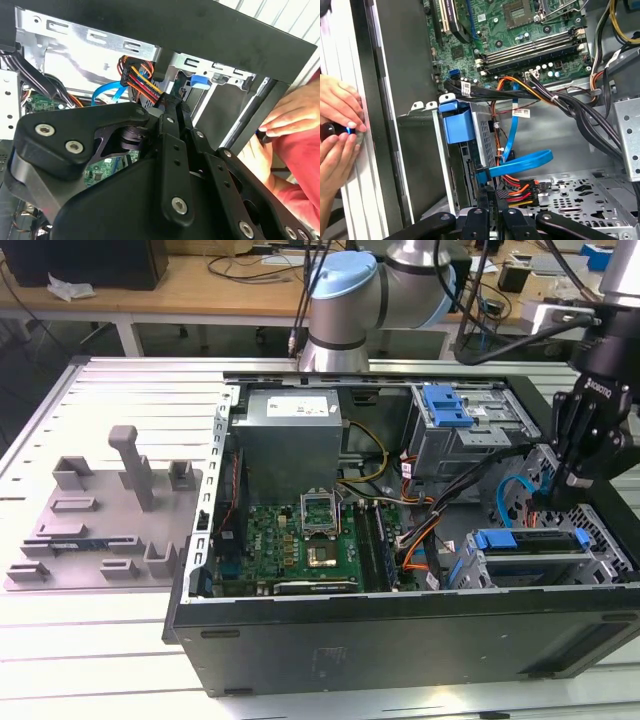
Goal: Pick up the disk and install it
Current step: 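Insert the first disk wire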
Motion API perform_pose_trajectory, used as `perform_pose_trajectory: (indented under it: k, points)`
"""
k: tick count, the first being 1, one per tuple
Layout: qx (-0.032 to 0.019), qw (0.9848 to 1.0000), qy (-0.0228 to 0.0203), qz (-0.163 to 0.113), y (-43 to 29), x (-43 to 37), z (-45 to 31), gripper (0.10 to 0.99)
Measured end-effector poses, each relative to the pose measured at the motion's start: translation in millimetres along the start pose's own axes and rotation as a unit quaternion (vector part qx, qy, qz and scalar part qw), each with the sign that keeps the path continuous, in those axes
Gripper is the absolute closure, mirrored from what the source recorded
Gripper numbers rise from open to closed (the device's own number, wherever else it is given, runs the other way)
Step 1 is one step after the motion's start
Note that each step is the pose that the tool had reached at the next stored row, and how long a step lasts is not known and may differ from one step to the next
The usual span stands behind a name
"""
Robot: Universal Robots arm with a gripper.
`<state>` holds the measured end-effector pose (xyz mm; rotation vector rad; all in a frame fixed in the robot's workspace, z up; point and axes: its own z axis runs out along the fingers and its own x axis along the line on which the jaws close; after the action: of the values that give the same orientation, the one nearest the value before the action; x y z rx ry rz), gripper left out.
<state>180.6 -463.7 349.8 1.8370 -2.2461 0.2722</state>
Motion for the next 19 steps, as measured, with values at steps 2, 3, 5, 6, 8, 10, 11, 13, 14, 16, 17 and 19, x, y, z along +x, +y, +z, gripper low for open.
perform_pose_trajectory:
  k: [2, 3, 5, 6, 8, 10, 11, 13, 14, 16, 17, 19]
  points:
    - [-0.0009, 1.0000, -0.0073, 0.000, -0.3, 2.8, 0.8, 0.918]
    - [-0.0019, 0.9999, -0.0149, -0.001, -0.6, 5.3, 1.5, 0.918]
    - [-0.0035, 0.9996, -0.0274, -0.002, -0.9, 9.1, 2.6, 0.918]
    - [-0.0036, 0.9996, -0.0294, -0.003, -0.7, 9.9, 2.8, 0.918]
    - [-0.0027, 0.9994, -0.0329, -0.007, 0.3, 12.0, 3.2, 0.918]
    - [-0.0008, 0.9993, -0.0338, -0.014, 1.3, 13.1, 3.4, 0.918]
    - [0.0000, 0.9993, -0.0340, -0.017, 1.4, 13.3, 3.4, 0.918]
    - [0.0040, 0.9989, -0.0342, -0.031, 2.5, 14.4, 3.5, 0.918]
    - [0.0057, 0.9988, -0.0348, -0.034, 3.7, 16.3, 4.1, 0.918]
    - [0.0074, 0.9987, -0.0361, -0.036, 6.6, 21.0, 5.6, 0.918]
    - [0.0077, 0.9987, -0.0365, -0.036, 7.6, 22.4, 6.0, 0.918]
    - [0.0096, 0.9985, -0.0404, -0.035, 9.3, 28.7, 7.9, 0.918]
